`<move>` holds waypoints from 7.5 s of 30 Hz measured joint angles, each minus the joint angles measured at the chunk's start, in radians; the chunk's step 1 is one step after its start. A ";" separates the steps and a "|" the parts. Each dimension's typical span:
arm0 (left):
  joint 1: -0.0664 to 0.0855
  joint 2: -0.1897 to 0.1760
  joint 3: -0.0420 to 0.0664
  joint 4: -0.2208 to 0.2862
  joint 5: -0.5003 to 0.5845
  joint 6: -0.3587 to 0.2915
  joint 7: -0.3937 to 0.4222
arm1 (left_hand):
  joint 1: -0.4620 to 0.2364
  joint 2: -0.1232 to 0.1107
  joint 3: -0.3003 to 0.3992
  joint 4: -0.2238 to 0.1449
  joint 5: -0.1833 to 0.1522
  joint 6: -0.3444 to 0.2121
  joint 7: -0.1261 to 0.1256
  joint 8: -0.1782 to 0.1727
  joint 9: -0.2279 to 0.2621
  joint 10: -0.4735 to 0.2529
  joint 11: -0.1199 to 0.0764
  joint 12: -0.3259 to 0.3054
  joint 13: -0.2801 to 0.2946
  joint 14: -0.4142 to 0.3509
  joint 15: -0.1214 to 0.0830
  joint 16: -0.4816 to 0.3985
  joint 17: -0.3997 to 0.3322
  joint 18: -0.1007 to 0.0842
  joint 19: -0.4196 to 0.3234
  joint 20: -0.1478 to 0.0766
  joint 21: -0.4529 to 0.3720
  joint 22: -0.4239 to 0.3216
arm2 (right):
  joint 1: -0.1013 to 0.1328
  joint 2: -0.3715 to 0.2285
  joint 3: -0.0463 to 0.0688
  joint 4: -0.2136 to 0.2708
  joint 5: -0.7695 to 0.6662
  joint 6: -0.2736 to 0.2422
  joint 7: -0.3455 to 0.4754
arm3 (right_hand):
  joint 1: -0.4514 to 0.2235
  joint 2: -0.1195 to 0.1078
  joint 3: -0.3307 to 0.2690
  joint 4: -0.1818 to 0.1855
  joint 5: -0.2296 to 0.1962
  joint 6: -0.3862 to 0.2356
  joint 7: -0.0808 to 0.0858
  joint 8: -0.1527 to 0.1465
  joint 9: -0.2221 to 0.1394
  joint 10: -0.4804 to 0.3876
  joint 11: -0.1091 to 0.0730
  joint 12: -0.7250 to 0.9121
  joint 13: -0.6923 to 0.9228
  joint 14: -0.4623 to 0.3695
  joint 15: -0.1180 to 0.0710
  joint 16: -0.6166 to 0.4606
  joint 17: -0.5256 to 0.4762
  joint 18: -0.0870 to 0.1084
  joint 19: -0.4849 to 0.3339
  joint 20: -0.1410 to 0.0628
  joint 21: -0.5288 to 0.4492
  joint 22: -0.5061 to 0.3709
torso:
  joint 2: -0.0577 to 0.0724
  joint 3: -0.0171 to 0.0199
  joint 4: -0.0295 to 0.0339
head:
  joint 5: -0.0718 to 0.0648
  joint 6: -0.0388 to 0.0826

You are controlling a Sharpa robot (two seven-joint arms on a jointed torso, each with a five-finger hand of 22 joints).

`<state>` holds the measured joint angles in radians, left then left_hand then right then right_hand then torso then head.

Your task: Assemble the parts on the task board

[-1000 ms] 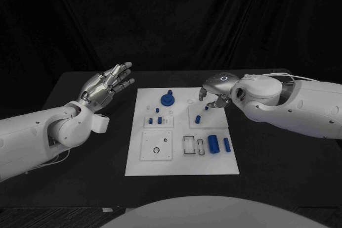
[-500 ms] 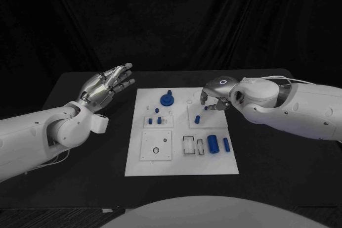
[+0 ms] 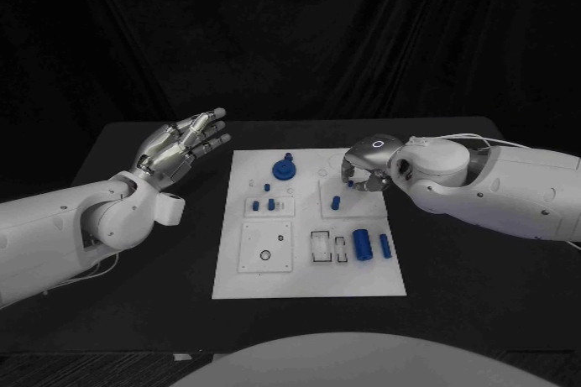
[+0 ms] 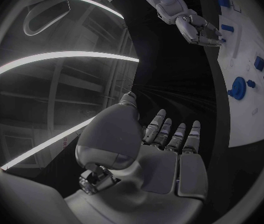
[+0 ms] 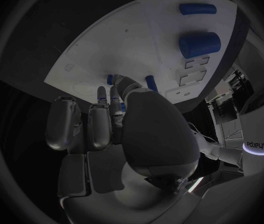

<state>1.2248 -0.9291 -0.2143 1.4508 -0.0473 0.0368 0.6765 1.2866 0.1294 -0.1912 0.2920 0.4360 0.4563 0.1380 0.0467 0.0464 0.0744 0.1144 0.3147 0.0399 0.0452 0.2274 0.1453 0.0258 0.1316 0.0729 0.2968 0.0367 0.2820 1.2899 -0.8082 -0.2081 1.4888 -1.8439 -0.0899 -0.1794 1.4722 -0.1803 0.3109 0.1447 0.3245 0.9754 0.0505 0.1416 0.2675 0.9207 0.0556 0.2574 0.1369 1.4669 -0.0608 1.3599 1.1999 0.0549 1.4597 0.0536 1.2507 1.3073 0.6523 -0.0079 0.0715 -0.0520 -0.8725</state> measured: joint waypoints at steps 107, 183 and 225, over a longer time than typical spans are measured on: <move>-0.026 0.027 0.000 -0.027 0.002 0.015 0.001 | 0.115 0.018 -0.006 -0.005 0.102 0.103 0.028 0.021 0.010 0.035 0.056 0.034 0.004 -0.004 -0.011 0.021 0.001 -0.048 0.043 -0.004 0.012 0.018 | -0.060 0.187 0.000 0.181 -0.008 -0.040 0.084 | -0.036 0.007 0.140 -0.102 0.027 0.069 0.070 0.001 0.055 0.223 0.008 0.015 0.002 -0.001 0.031 0.008 -0.003 0.000 -0.006 0.019 -0.023 0.001 | -0.001 -0.0020 0.0001 | 0.101 0.000; -0.036 0.039 0.000 -0.042 0.002 0.034 0.002 | 0.127 0.022 -0.003 -0.008 0.106 0.141 0.034 0.036 0.014 0.045 0.066 0.052 0.006 0.000 -0.015 0.040 0.003 -0.048 0.053 0.000 0.012 0.026 | -0.109 0.216 0.000 0.121 -0.009 -0.025 0.094 | -0.062 -0.003 0.148 -0.101 -0.076 -0.049 0.102 -0.077 -0.009 0.101 0.042 -0.074 -0.033 0.002 0.059 -0.016 -0.044 0.016 -0.032 0.046 -0.074 0.000 | -0.002 -0.0024 0.0001 | 0.114 0.000; -0.038 0.048 0.000 -0.052 0.002 0.040 0.002 | 0.131 0.026 -0.001 -0.010 0.110 0.140 0.034 0.036 0.013 0.044 0.072 0.052 0.005 0.000 -0.015 0.040 0.003 -0.048 0.057 -0.004 0.016 0.026 | 0.037 -0.073 0.000 0.159 0.073 -0.084 0.066 | -0.184 -0.042 -0.132 0.149 -0.244 -0.103 -0.051 -0.060 -0.132 -0.041 0.017 -0.017 -0.056 0.000 0.028 0.048 0.045 0.016 0.002 0.019 -0.008 0.001 | -0.004 -0.0029 -0.0007 | 0.094 0.000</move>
<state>1.1870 -0.8812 -0.2143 1.3988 -0.0452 0.0767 0.6784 1.4179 0.1552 -0.1921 0.2820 0.5462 0.5968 0.1715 0.0830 0.0598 0.1181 0.1863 0.3670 0.0453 0.0451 0.2126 0.1856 0.0289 0.0839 0.1296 0.2929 0.0524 0.3075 1.3267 -0.8811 -0.2077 1.6473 -1.7704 -0.1740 -0.1134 1.2882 -0.2225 0.1786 0.2936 0.0805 0.8725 -0.0005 0.0813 0.1355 0.8800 0.0730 0.2401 0.0807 1.4670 -0.0324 1.4074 1.2445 0.0705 1.4617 0.0727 1.2422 1.3078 0.6484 -0.0107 0.0709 0.0424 -0.8725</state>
